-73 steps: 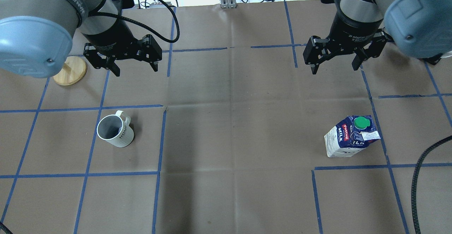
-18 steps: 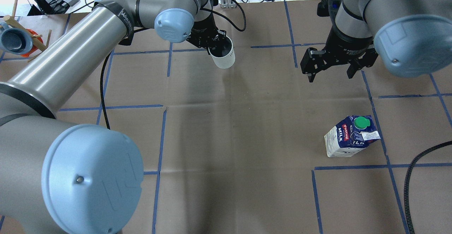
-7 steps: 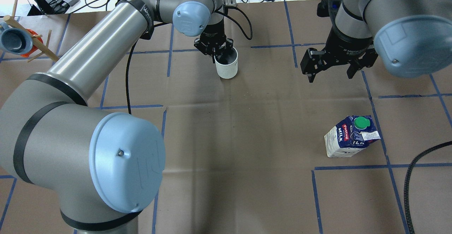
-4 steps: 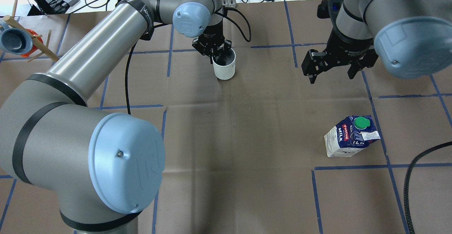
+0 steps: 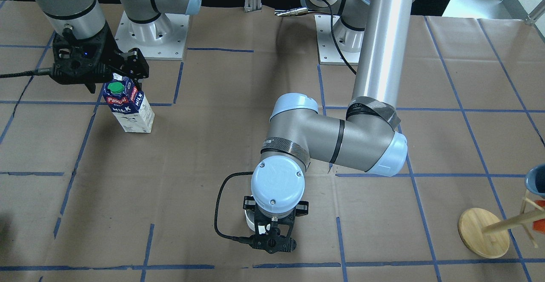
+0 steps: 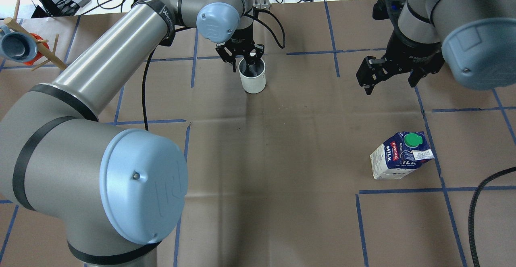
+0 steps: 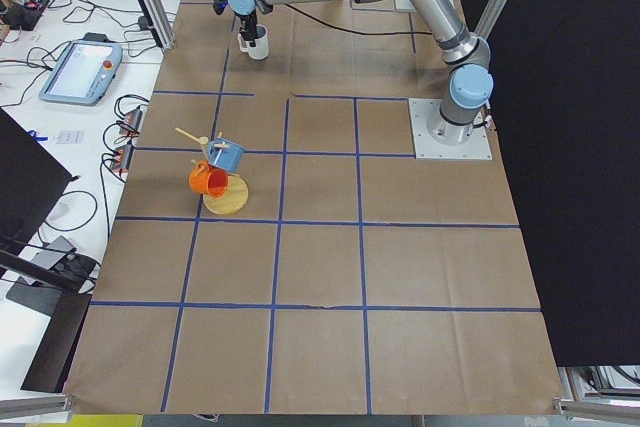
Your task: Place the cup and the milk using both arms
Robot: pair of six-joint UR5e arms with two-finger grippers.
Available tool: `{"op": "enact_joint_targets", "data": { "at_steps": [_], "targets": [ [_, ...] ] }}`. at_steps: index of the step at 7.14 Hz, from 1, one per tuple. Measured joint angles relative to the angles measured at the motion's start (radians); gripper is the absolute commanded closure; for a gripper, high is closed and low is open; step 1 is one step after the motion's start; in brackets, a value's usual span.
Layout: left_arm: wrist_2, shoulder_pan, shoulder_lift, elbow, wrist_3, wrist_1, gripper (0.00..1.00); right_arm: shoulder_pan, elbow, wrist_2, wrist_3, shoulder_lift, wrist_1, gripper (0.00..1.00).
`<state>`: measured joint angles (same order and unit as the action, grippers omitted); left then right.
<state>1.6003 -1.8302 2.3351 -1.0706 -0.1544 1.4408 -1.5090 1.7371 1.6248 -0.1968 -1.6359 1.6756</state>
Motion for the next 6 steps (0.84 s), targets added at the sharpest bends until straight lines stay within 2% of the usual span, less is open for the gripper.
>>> {"op": "enact_joint_targets", "data": {
  "at_steps": [3, 6],
  "targets": [
    [0.001, 0.008, -0.085, -0.011, 0.02, 0.066, 0.0, 0.104, 0.109, -0.013, -0.089, -0.107, 0.021, 0.0],
    [0.004, 0.033, -0.275, -0.09, 0.071, 0.179, 0.0, 0.125, 0.168, -0.017, -0.099, -0.152, 0.058, 0.0]
  ]
}}
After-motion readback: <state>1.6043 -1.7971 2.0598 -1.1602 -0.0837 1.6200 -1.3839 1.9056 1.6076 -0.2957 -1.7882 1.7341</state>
